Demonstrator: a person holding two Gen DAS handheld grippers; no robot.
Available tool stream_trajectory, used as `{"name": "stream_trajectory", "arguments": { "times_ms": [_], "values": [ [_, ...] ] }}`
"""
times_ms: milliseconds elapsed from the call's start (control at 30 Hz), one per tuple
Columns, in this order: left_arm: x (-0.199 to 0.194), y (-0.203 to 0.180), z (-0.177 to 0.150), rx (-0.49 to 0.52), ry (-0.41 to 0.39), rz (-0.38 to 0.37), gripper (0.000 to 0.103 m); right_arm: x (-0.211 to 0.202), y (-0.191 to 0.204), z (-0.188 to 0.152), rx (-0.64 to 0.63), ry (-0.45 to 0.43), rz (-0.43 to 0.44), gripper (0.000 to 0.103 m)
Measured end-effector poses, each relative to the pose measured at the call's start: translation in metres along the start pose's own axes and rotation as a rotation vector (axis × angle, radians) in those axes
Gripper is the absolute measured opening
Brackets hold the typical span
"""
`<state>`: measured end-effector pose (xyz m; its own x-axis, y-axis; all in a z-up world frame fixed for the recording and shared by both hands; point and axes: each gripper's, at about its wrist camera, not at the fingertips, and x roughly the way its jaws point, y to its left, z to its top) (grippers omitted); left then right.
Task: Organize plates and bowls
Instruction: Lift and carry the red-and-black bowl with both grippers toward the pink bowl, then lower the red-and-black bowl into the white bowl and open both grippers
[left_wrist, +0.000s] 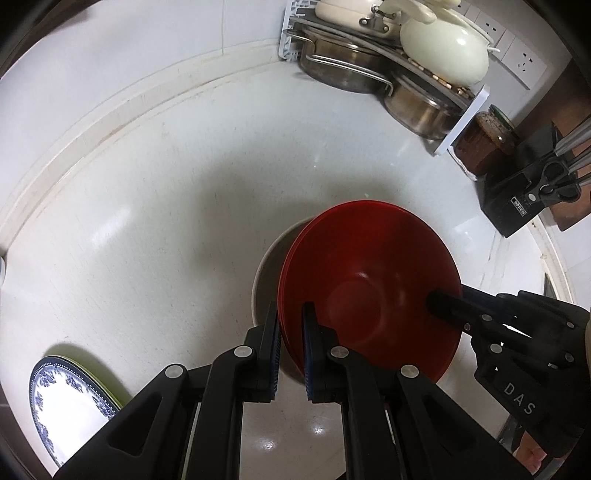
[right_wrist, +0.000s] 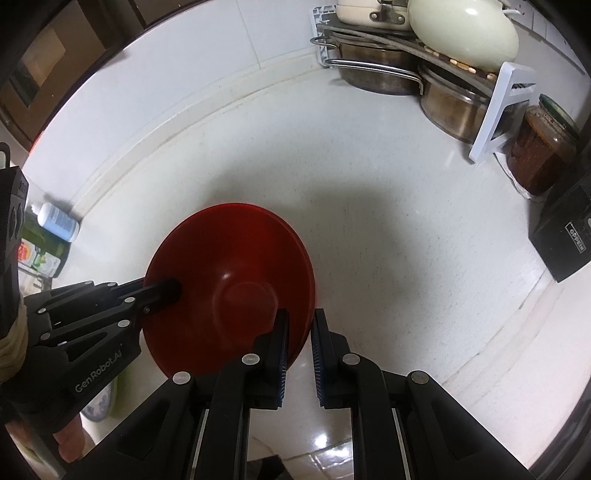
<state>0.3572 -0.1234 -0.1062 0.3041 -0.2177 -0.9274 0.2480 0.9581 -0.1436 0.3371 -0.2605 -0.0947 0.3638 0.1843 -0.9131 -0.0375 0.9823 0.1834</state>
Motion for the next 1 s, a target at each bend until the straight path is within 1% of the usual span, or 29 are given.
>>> {"name": "stream_trajectory", "arguments": {
  "times_ms": [200, 433, 533, 600, 633, 667, 700, 733, 767, 867, 933, 1000],
  "values": [
    [0.005, -0.003, -0.002, 0.004, 0.004, 0.025, 0.012, 0.006, 0.0, -0.002, -0.02, 0.013, 0.01, 0.015],
    [0.007, -0.001, -0.003, 0.014, -0.002, 0.037, 0.013, 0.012, 0.0, -0.002, -0.035, 0.025, 0.011, 0.016],
    [0.007, -0.001, -0.004, 0.025, -0.004, 0.043, 0.019, 0.011, -0.001, -0.002, -0.031, 0.022, 0.022, 0.018],
    [0.006, -0.003, -0.004, 0.036, -0.004, 0.042, 0.024, 0.01, -0.002, -0.001, -0.029, 0.018, 0.037, 0.025],
    [0.005, -0.005, -0.004, 0.039, -0.004, 0.039, 0.026, 0.009, -0.002, -0.001, -0.026, 0.013, 0.043, 0.03],
    [0.004, -0.006, -0.004, 0.045, -0.004, 0.037, 0.03, 0.006, -0.002, -0.001, -0.023, 0.003, 0.05, 0.034],
    [0.002, -0.008, -0.003, 0.05, -0.008, 0.043, 0.036, 0.004, -0.001, -0.002, -0.023, -0.005, 0.051, 0.035],
    [-0.001, -0.01, -0.003, 0.057, -0.022, 0.063, 0.04, 0.001, -0.001, -0.002, -0.024, -0.016, 0.052, 0.036],
    [-0.006, -0.011, -0.003, 0.065, -0.045, 0.081, 0.047, -0.001, -0.001, -0.002, -0.022, -0.025, 0.054, 0.037],
    [-0.019, -0.013, -0.002, 0.08, -0.082, 0.086, 0.052, -0.008, 0.0, -0.002, -0.013, -0.047, 0.055, 0.037],
    [-0.027, -0.011, -0.001, 0.079, -0.1, 0.087, 0.052, -0.013, -0.001, -0.002, 0.0, -0.057, 0.059, 0.037],
    [-0.034, -0.009, 0.0, 0.078, -0.123, 0.106, 0.054, -0.017, -0.001, -0.003, 0.007, -0.07, 0.06, 0.037]
  ]
}}
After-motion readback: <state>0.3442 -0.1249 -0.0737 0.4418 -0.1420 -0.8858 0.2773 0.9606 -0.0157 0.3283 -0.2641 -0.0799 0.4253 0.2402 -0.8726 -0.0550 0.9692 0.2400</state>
